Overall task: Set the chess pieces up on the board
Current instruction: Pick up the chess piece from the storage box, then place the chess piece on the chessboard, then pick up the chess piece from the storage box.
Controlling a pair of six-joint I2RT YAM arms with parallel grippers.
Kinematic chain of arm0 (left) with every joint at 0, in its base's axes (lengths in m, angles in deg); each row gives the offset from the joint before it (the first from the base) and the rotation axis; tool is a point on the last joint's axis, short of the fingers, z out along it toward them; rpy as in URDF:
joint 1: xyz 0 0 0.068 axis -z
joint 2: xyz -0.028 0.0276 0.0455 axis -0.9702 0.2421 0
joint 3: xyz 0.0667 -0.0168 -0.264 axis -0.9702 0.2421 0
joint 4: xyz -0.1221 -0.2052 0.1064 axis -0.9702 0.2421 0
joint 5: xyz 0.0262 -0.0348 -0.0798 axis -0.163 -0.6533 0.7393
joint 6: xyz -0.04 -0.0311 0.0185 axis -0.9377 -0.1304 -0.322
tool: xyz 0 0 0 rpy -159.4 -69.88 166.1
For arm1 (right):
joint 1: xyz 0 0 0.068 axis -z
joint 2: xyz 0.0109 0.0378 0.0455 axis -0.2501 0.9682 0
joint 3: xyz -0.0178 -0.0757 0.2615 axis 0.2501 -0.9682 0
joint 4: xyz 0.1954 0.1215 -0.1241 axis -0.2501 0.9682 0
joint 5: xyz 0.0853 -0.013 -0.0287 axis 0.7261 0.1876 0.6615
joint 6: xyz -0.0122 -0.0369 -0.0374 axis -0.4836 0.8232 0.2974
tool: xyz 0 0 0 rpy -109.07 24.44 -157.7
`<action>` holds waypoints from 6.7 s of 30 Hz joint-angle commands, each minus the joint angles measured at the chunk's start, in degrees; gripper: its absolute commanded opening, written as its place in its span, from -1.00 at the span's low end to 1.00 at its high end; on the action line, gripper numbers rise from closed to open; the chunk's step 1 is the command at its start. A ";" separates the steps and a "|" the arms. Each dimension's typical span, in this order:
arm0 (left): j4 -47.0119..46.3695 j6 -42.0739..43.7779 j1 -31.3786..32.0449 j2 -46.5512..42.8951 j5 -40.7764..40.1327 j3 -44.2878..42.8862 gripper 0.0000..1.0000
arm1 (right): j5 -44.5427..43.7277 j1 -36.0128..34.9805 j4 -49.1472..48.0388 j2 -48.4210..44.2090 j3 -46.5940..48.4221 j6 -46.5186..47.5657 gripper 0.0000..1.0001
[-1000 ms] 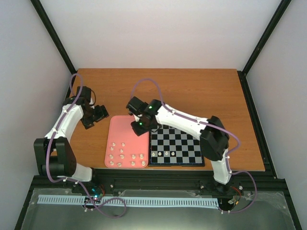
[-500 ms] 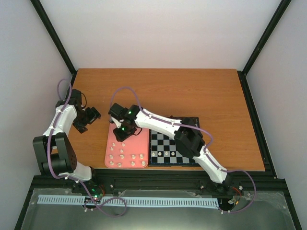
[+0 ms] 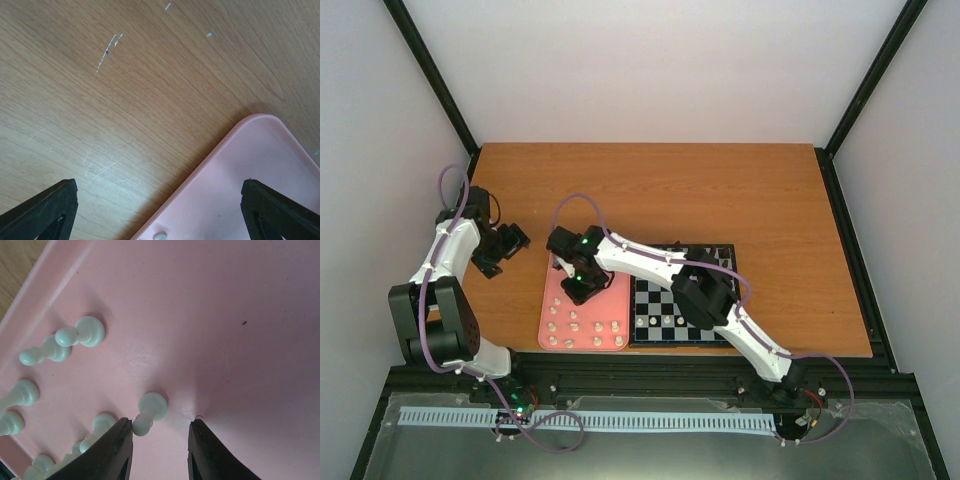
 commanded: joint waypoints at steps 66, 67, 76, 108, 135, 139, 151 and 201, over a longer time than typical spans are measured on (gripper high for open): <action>-0.35 0.88 -0.56 0.34 3.19 -1.15 1.00 | -11.51 13.70 -9.43 -53.21 -69.32 -14.06 -0.94; -0.37 0.92 -0.56 0.29 3.29 -1.17 0.99 | -11.35 13.72 -9.74 -52.94 -69.50 -14.07 -0.94; -0.46 0.94 -0.54 0.27 3.49 -0.82 0.99 | -11.67 13.73 -10.78 -51.52 -70.03 -13.72 -0.94; -0.97 1.06 -0.55 0.84 4.14 -0.63 0.99 | -14.48 13.72 -8.51 -51.36 -68.63 -13.18 -0.52; -0.91 0.92 -0.52 -0.30 4.13 -0.78 0.99 | -6.61 0.73 -6.14 -19.20 -17.23 -1.75 -0.15; -0.84 0.86 -0.52 -0.20 4.40 -0.88 0.99 | -3.11 -1.74 -1.87 -10.55 -6.27 1.73 -0.14; -1.15 0.70 -0.55 0.04 5.28 -0.45 0.99 | 0.57 -4.72 1.60 -3.81 -1.50 3.20 -0.09; -1.08 0.79 -0.56 0.80 5.16 -1.15 1.00 | -11.53 1.83 2.11 -12.33 -5.49 -0.31 -0.94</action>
